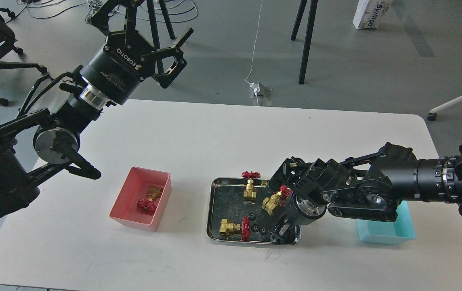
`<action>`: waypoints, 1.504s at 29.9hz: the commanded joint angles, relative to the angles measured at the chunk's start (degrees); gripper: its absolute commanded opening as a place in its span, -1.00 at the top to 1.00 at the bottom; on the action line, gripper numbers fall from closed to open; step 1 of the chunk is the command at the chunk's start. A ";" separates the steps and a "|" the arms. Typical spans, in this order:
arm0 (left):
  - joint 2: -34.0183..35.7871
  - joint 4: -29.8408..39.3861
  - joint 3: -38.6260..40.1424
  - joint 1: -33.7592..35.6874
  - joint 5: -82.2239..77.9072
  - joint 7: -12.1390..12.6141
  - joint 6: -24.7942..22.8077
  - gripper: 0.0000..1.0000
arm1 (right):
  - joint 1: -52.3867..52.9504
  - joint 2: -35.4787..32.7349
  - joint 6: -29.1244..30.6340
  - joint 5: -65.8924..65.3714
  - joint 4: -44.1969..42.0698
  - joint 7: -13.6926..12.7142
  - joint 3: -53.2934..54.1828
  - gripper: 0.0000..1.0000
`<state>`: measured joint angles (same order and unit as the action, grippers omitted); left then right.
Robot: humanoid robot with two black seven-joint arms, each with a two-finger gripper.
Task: Place valve in pink box and gear in blue box
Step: 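Carry the black gear with the right gripper into the blue box, then release the gear and raise the right arm away from the blue box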
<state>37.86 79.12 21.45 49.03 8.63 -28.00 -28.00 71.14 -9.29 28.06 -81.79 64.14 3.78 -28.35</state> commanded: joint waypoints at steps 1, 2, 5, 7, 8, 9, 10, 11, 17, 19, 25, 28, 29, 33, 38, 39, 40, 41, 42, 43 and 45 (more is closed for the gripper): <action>-0.85 -0.02 0.00 0.01 -0.02 0.00 0.00 -0.68 | 1.72 -0.47 -0.06 0.49 1.07 0.00 1.80 0.69; -0.86 -0.02 0.00 0.01 -0.02 0.00 0.00 -0.68 | 2.51 -0.82 -0.06 0.66 1.60 0.00 2.33 0.69; -0.86 -0.02 -0.09 -0.16 -0.02 0.00 0.00 -0.68 | 5.14 -4.06 -0.06 1.10 4.67 0.00 3.82 0.70; -0.86 -0.02 0.00 -0.43 -0.02 0.00 0.00 -0.68 | 6.73 -6.96 -0.06 2.24 6.17 0.18 5.84 0.69; -0.86 -0.02 0.00 -0.43 -0.02 0.00 0.00 -0.68 | 7.08 -8.45 -0.06 3.55 6.17 0.18 7.59 0.70; -0.86 -0.02 -0.09 -0.43 -0.02 0.00 0.00 -0.68 | 7.17 -10.64 -0.06 5.48 6.09 0.18 10.13 0.70; -0.86 -0.02 -0.09 -0.43 -0.02 0.00 0.00 -0.68 | 7.17 -13.28 -0.06 7.50 5.82 0.18 13.03 0.70; -0.86 -0.02 0.00 -0.52 -0.02 0.00 0.00 -0.68 | 6.74 -16.35 -0.06 9.35 5.82 0.09 15.49 0.70; -0.86 0.25 -0.09 -0.78 -0.02 0.00 0.00 -0.68 | 1.04 -40.33 -0.06 17.18 12.75 0.18 24.21 0.70; -0.94 0.25 -0.09 -0.78 -0.02 0.00 0.00 -0.68 | -2.74 -48.77 -0.06 17.97 15.65 0.44 25.62 0.70; -2.26 0.25 -0.18 -1.92 -0.19 0.00 0.00 -0.68 | -13.29 -56.37 -0.06 19.56 17.25 0.70 25.71 0.70; -2.61 0.42 -0.35 -2.27 -0.28 0.00 1.45 -0.69 | -16.63 -55.93 -0.06 19.56 17.07 0.62 25.45 0.68; -2.70 0.42 -0.35 -2.36 -0.45 0.00 1.54 -0.69 | -17.60 -55.41 -0.06 19.56 17.07 0.62 25.45 0.68; -2.70 0.51 -0.18 -2.80 -0.63 0.00 1.55 -0.69 | -20.34 -50.31 -0.06 19.65 15.58 0.62 25.71 0.68; -2.61 0.51 -0.18 -2.80 -0.63 0.00 1.63 -0.69 | -20.60 -49.16 -0.06 19.65 14.52 0.35 25.80 0.31; -2.61 0.51 -0.18 -2.80 -0.63 0.00 1.63 -0.69 | -20.60 -49.16 -0.06 19.65 14.09 0.35 26.06 0.18; -2.70 0.51 -0.18 -2.80 -0.63 0.00 1.72 -0.69 | -20.60 -49.34 -0.06 19.65 13.82 0.44 26.07 0.13; -2.70 0.51 -0.18 -2.80 -0.63 0.00 1.81 -0.69 | -20.60 -49.42 -0.06 19.91 13.30 0.44 26.24 0.03; -2.79 0.33 -0.18 -2.80 -0.63 0.00 1.81 -0.69 | -20.60 -49.43 -0.06 20.35 12.68 0.61 26.33 -0.16; -2.79 0.16 -0.18 -2.80 -0.72 0.00 1.89 -0.69 | -20.60 -49.43 -0.06 21.31 11.89 0.62 26.59 -0.41; -2.70 -0.10 -0.09 -2.72 -0.72 0.00 1.90 -0.69 | -20.60 -49.51 -0.06 24.55 10.92 0.62 27.64 -0.74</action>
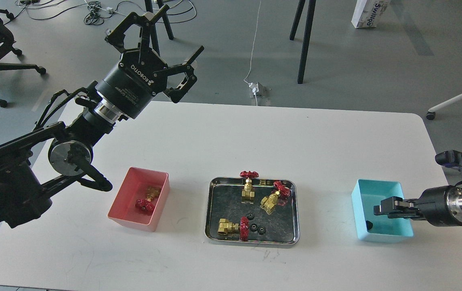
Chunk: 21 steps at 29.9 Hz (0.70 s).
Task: Place valve in pink box and gear in blue box
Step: 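Release the gear and raise the right arm away from the blue box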
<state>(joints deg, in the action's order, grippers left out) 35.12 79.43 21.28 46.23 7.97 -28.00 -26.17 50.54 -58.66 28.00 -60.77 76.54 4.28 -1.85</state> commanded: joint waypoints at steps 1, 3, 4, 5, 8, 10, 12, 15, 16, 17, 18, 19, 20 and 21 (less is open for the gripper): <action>0.21 -0.50 0.08 0.17 -0.06 0.00 0.06 -0.69 | 0.08 -0.23 0.00 5.73 -1.66 0.11 2.02 -0.90; 0.47 -1.38 0.08 0.70 -0.06 0.00 -0.11 -0.69 | 0.26 -0.41 0.00 10.04 -1.92 0.20 4.91 -0.94; 0.65 -1.82 -0.01 0.96 -0.14 0.00 -0.20 -0.69 | 0.26 -0.32 0.00 12.58 -2.36 0.37 7.45 -0.94; 0.73 -2.43 0.08 1.49 -0.93 0.00 -0.20 -0.69 | 0.17 -0.06 0.00 17.48 -3.67 0.72 11.66 -0.94; 1.26 -7.60 -0.35 5.16 -3.92 0.00 -1.16 -0.72 | -0.35 1.87 -0.14 38.02 -7.36 0.90 20.20 -0.95; 2.31 -11.65 -1.06 7.81 -4.01 0.00 -1.83 -0.73 | -0.09 5.72 0.00 51.30 -11.22 1.08 24.24 -0.96; 2.14 -15.86 -2.46 9.13 -4.71 0.00 -1.83 -0.73 | -0.35 10.55 0.00 60.29 -16.83 1.08 31.08 -0.97; 0.74 -23.94 -3.70 12.64 -4.19 0.00 -1.83 -0.75 | -0.79 18.64 0.00 63.93 -26.50 0.90 40.68 -0.97; -0.48 -26.76 -3.70 13.52 -3.75 0.00 -1.83 -0.78 | -0.71 21.54 0.00 64.37 -30.01 0.81 42.44 -0.97; -2.06 -30.09 -3.61 14.14 -2.88 0.00 -1.83 -0.90 | -0.18 24.44 0.00 64.72 -33.79 0.81 43.76 -0.97; -3.30 -32.56 -3.61 14.23 -1.74 0.00 -1.83 -0.98 | 0.26 26.47 0.00 65.16 -36.87 0.90 44.30 -0.97; -4.53 -34.67 -3.79 14.15 -0.33 0.00 -1.83 -0.99 | 1.13 28.23 0.00 66.21 -40.21 0.90 44.22 -0.97; -5.41 -35.91 -3.79 13.89 0.55 0.00 -1.83 -0.99 | 2.62 29.46 0.00 67.09 -42.33 0.81 43.96 -0.98; -6.20 -36.88 -3.87 13.62 1.25 0.00 -1.83 -0.99 | 3.85 30.78 0.00 67.80 -44.09 0.81 43.78 -0.98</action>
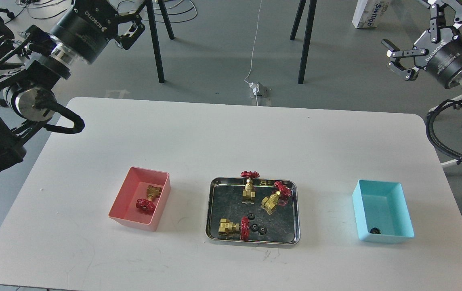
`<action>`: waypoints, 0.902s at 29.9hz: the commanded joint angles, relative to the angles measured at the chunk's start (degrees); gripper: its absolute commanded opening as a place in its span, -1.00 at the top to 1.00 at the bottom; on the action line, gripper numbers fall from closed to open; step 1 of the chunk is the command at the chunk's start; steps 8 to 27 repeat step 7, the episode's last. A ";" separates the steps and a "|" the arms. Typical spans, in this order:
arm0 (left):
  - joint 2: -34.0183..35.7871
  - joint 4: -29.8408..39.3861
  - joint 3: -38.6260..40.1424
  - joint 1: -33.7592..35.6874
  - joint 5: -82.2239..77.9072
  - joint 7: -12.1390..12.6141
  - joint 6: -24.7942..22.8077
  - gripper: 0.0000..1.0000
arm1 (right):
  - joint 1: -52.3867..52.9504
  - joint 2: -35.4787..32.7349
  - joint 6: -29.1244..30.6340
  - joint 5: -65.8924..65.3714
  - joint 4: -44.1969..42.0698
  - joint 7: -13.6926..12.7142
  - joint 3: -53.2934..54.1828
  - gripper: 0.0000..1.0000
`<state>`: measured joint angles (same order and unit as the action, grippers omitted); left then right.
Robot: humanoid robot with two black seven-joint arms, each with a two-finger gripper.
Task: Place valve in pink box and gear in blue box
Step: 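Release the gear and raise the right arm away from the blue box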
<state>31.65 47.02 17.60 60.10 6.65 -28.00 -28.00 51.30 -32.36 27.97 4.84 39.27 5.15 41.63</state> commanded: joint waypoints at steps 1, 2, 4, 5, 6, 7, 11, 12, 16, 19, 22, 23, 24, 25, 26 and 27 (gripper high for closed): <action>-3.35 -5.00 -0.02 -0.42 3.01 0.00 0.00 -0.99 | 3.98 5.71 0.03 2.54 -8.32 -0.05 0.03 -0.98; -3.88 -5.53 0.07 -0.68 3.63 0.00 0.00 -0.99 | 4.51 7.20 0.03 2.98 -9.29 -0.14 -0.24 -0.98; -4.41 -5.71 0.24 -1.56 4.77 0.00 0.00 -0.99 | 4.69 8.79 0.03 2.90 -10.35 -0.40 -0.33 -0.98; -4.32 -5.71 0.42 -1.74 5.04 0.00 0.00 -0.99 | 4.77 9.41 0.03 2.98 -10.79 -0.40 -0.33 -0.98; -4.32 -5.71 0.59 -1.65 5.13 0.00 0.00 -0.99 | 4.78 10.11 0.03 2.98 -11.05 -0.14 -0.24 -0.98; -4.32 -5.62 0.60 -1.56 5.13 0.00 0.00 -0.99 | 4.78 10.56 0.03 2.98 -11.23 -0.05 0.20 -0.98; -4.32 -5.62 0.60 -1.56 5.13 0.00 0.00 -0.99 | 4.78 10.56 0.03 2.98 -11.23 -0.05 0.20 -0.98; -4.32 -5.62 0.60 -1.56 5.13 0.00 0.00 -0.99 | 4.78 10.56 0.03 2.98 -11.23 -0.05 0.20 -0.98; -4.32 -5.62 0.60 -1.56 5.13 0.00 0.00 -0.99 | 4.78 10.56 0.03 2.98 -11.23 -0.05 0.20 -0.98; -4.32 -5.62 0.60 -1.56 5.13 0.00 0.00 -0.99 | 4.78 10.56 0.03 2.98 -11.23 -0.05 0.20 -0.98; -4.32 -5.62 0.60 -1.56 5.13 0.00 0.00 -0.99 | 4.78 10.56 0.03 2.98 -11.23 -0.05 0.20 -0.98; -4.32 -5.62 0.60 -1.56 5.13 0.00 0.00 -0.99 | 4.78 10.56 0.03 2.98 -11.23 -0.05 0.20 -0.98; -4.32 -5.62 0.60 -1.56 5.13 0.00 0.00 -0.99 | 4.78 10.56 0.03 2.98 -11.23 -0.05 0.20 -0.98; -4.32 -5.62 0.60 -1.56 5.13 0.00 0.00 -0.99 | 4.78 10.56 0.03 2.98 -11.23 -0.05 0.20 -0.98; -4.32 -5.62 0.60 -1.56 5.13 0.00 0.00 -0.99 | 4.78 10.56 0.03 2.98 -11.23 -0.05 0.20 -0.98; -4.32 -5.62 0.60 -1.56 5.13 0.00 0.00 -0.99 | 4.78 10.56 0.03 2.98 -11.23 -0.05 0.20 -0.98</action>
